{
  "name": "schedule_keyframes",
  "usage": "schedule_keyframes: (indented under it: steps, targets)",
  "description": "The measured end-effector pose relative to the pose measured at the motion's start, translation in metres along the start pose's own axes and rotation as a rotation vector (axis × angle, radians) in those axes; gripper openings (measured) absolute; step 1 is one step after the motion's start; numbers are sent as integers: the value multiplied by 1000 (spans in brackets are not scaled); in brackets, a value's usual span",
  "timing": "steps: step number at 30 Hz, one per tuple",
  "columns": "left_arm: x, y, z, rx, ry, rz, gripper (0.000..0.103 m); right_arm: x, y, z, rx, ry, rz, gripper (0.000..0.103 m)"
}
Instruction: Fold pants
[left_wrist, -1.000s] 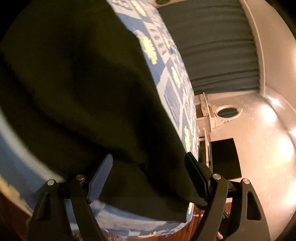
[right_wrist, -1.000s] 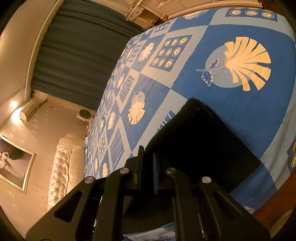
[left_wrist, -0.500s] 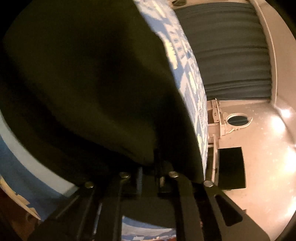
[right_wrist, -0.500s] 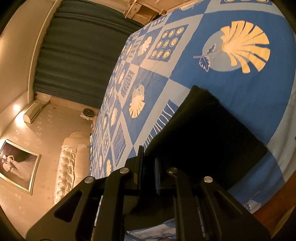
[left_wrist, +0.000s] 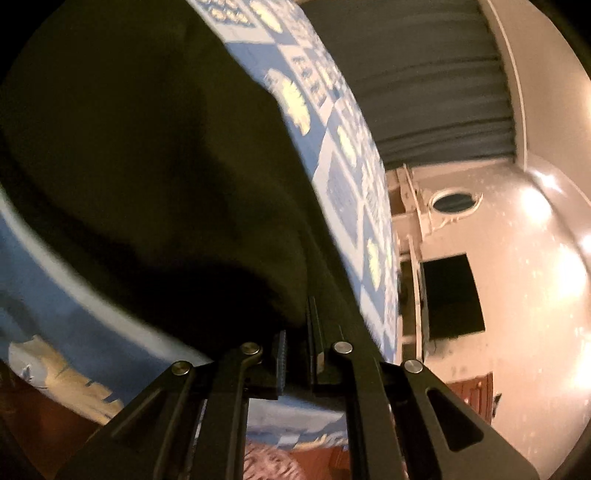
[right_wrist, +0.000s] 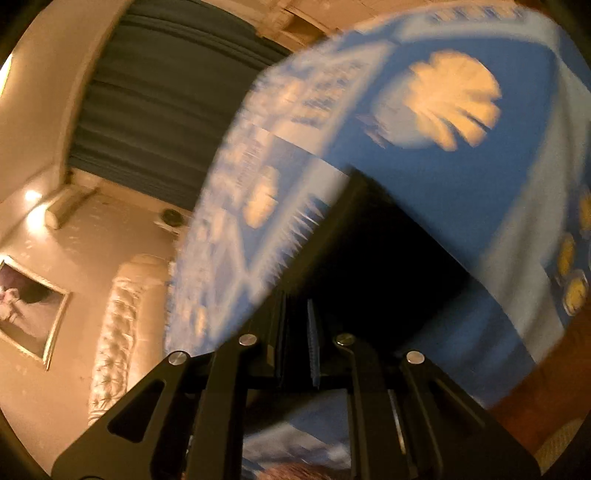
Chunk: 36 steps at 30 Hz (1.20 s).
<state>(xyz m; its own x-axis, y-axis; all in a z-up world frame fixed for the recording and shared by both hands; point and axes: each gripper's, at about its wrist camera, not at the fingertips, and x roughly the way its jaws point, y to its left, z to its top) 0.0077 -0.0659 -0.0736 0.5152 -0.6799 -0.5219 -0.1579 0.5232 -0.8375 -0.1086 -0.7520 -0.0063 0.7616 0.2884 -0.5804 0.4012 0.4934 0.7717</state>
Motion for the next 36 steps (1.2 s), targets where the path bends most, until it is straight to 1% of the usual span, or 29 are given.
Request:
schedule_keyframes:
  steps: [1,2,4,6,8,9,12,14,17,19,22,25,26,27,28,30,31,32,34,35,36]
  targets:
    - [1,6,-4,5,10,20,9,3,-15,-5,25,17,-25,11]
    - [4,8,-8,-1,19,22,9,4,-24,-8,46,29,-28,12]
    - [10,23,-9,-44,45,29,9,4,-43,-13,105,35,8,14]
    - [14,31,-9,-75,52,11,9,-1,-52,-12,142,4,44,39]
    - [15,28,-8,-54,55,16,9,-12,-55,-5,150,-61,50,52]
    - [15,25,-8,-37,53,21,9,-18,-57,0,154,-96,46,54]
    - [14,26,-10,-36,54,20,9,-20,-67,7,188,-117,46,55]
    - [14,24,-8,-45,56,15,9,-14,-73,9,206,-114,67,55]
    - [14,25,-9,-41,59,15,9,-3,-74,13,209,-98,58,55]
    - [14,27,-10,-45,62,13,9,-1,-74,13,246,-101,56,55]
    - [12,32,-9,-76,67,5,9,-7,-69,9,253,-123,33,55]
    - [17,33,-10,-80,67,3,9,-11,-67,3,261,-148,-21,55]
    - [17,32,-10,-78,67,4,9,-12,-69,2,276,-160,-25,56]
    - [17,32,-10,-78,67,3,9,-10,-72,2,292,-163,-36,61]
    - [17,32,-10,-78,68,3,9,-7,-73,2,298,-153,-37,63]
    - [16,34,-9,-76,71,1,9,2,-76,2,317,-135,3,63]
    - [17,34,-9,-75,72,0,9,2,-76,3,316,-135,7,64]
    - [16,35,-9,-75,72,1,9,4,-72,4,301,-133,-2,64]
    - [16,35,-9,-72,73,3,9,9,-62,10,235,-123,-56,58]
    - [16,34,-9,-72,73,3,9,10,-57,11,209,-117,-78,47]
    - [16,34,-9,-72,73,2,9,11,-52,14,171,-111,-99,13]
